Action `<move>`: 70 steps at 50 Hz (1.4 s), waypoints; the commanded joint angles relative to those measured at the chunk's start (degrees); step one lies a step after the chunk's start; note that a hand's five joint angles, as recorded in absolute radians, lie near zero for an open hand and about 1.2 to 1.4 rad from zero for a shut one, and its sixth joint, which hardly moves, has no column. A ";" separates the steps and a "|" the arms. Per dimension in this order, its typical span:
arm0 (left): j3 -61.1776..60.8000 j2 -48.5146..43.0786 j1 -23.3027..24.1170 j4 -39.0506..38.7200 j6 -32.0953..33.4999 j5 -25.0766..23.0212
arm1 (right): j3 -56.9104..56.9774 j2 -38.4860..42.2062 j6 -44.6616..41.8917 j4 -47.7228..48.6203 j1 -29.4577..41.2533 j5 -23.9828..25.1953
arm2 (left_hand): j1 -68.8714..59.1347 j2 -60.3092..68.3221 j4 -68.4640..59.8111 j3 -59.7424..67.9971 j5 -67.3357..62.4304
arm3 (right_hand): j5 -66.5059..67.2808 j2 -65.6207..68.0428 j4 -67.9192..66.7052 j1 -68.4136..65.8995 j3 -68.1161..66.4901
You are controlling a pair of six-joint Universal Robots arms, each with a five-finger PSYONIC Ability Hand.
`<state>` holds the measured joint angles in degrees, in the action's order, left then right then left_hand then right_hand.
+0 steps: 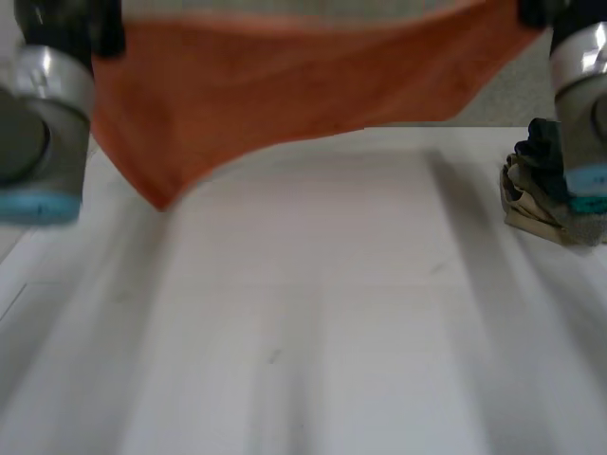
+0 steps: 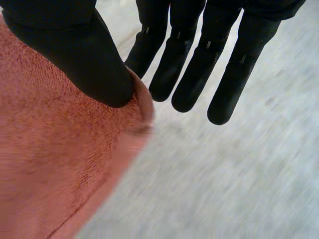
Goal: Fold the laundry.
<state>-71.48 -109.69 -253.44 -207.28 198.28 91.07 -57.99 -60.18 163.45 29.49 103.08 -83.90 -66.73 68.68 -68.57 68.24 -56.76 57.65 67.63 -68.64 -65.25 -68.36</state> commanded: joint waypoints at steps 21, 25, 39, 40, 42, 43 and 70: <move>-40.41 1.48 -4.25 -0.06 0.09 -11.08 | -37.46 -1.78 -12.80 -8.65 -6.13 6.29 | 37.95 -39.91 39.79 -39.47 37.98 | 12.35 12.37 -11.36 -14.75 -11.64; -39.79 3.77 -7.85 3.80 -0.34 -12.23 | -37.37 -1.87 -12.89 -9.80 -6.83 6.20 | 43.72 -45.67 45.56 -45.23 43.75 | 12.35 12.37 -11.36 -14.75 -11.64; -39.53 4.75 -12.70 16.29 -4.56 -16.89 | -36.58 -0.46 -13.59 -10.07 -7.45 6.20 | 39.87 -41.82 41.70 -41.38 39.90 | 12.35 12.37 -11.36 -14.75 -11.64; -39.09 3.96 -12.26 16.21 -4.91 -17.15 | -36.49 -0.64 -13.59 -10.07 -7.45 6.20 | 39.87 -41.82 41.70 -41.38 39.90 | 12.35 12.37 -11.36 -14.75 -11.64; -38.22 3.08 -11.56 16.03 -5.35 -17.07 | -36.40 -0.64 -13.59 -10.24 -7.54 6.20 | 39.87 -41.82 41.70 -41.38 39.90 | 12.35 12.37 -11.36 -14.75 -11.64; -37.86 2.64 -11.12 15.94 -5.62 -16.89 | -36.40 -0.73 -13.59 -10.24 -7.54 6.20 | 39.87 -41.82 41.70 -41.38 39.90 | 12.35 12.37 -11.36 -14.75 -11.64; -18.26 -15.38 7.17 11.20 -9.05 3.76 | -36.23 -2.75 -13.33 -14.28 -8.15 6.11 | 43.07 -45.02 44.91 -44.58 43.10 | 12.35 12.37 -11.36 -14.75 -11.64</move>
<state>-93.24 -120.79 -247.66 -195.28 187.32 90.99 -94.70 -61.78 149.80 16.17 95.71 -77.69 -20.49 19.69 -19.58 19.84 -8.95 57.64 67.64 -68.66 -65.25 -68.39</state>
